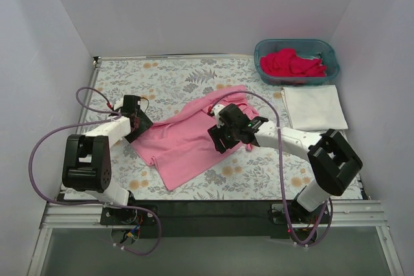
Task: Fold and stack the t-shirts
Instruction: Flatten the tshirt out
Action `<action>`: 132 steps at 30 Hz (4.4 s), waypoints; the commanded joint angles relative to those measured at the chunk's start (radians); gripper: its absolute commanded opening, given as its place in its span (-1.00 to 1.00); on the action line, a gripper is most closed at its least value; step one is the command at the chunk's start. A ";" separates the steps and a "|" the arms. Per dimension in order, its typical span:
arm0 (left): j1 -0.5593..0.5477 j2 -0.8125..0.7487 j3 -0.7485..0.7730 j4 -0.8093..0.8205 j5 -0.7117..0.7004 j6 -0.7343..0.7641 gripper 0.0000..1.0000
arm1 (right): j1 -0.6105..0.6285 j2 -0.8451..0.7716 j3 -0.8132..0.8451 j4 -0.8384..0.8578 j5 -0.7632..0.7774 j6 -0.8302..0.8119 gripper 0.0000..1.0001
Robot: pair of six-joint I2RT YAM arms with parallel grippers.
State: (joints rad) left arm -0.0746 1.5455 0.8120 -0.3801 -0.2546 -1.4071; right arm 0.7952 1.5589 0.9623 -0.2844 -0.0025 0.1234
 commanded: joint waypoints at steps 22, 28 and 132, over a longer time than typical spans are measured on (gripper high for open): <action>0.022 0.240 0.223 -0.031 -0.038 0.134 0.26 | 0.257 0.147 -0.074 -0.217 -0.085 -0.050 0.07; 0.022 0.384 0.320 -0.032 -0.015 0.135 0.25 | 0.309 0.151 -0.050 -0.239 -0.250 -0.050 0.07; -0.157 -0.200 -0.226 -0.094 0.034 -0.104 0.57 | -0.220 -0.299 -0.126 -0.285 0.424 0.185 -0.85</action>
State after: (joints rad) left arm -0.2375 1.2945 0.6193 -0.4583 -0.2035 -1.4982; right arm 0.7551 1.3758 0.8402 -0.4782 0.2569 0.3912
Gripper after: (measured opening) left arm 0.790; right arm 0.088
